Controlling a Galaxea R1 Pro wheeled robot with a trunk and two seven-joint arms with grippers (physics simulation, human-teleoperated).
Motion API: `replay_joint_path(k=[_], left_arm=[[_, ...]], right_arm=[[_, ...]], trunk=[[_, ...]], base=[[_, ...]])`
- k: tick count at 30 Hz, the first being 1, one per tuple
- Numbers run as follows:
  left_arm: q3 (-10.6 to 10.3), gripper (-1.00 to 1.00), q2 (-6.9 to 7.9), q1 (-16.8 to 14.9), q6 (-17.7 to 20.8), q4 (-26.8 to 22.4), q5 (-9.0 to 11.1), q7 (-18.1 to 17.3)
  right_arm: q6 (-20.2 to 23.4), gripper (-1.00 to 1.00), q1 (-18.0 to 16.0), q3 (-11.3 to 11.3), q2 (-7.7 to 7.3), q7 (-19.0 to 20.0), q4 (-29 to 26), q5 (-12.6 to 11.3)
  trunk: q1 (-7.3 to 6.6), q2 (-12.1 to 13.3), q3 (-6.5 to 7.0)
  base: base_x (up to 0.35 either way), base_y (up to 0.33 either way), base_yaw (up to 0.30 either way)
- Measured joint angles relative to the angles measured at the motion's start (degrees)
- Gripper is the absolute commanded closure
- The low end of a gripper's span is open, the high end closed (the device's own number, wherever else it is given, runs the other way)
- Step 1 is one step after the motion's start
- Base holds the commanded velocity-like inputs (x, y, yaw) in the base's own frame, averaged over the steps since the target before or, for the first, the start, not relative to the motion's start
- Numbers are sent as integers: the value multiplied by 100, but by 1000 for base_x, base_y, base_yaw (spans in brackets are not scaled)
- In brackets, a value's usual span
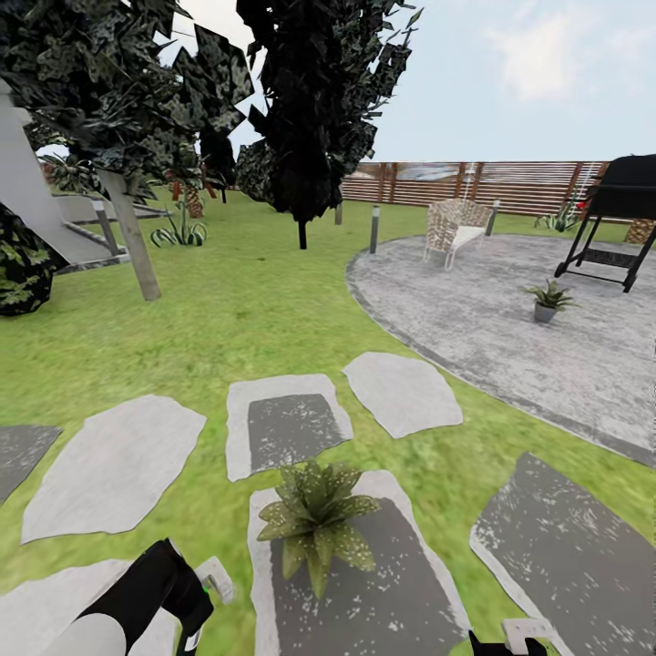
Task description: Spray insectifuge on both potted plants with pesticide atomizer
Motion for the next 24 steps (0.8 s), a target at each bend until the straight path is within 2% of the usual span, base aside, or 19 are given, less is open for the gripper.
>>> replay_joint_path(k=[16, 24], left_arm=[[0, 100, 0, 0, 2, 0, 2, 6], [8, 100, 1, 1, 6, -3, 2, 4]], right_arm=[[0, -100, 0, 0, -2, 9, 0, 0], [0, -100, -1, 1, 0, 8, 2, 0]], trunk=[[-1, 0, 0], [-1, 0, -8]], base=[[16, -260, 3], [155, -159, 180]])
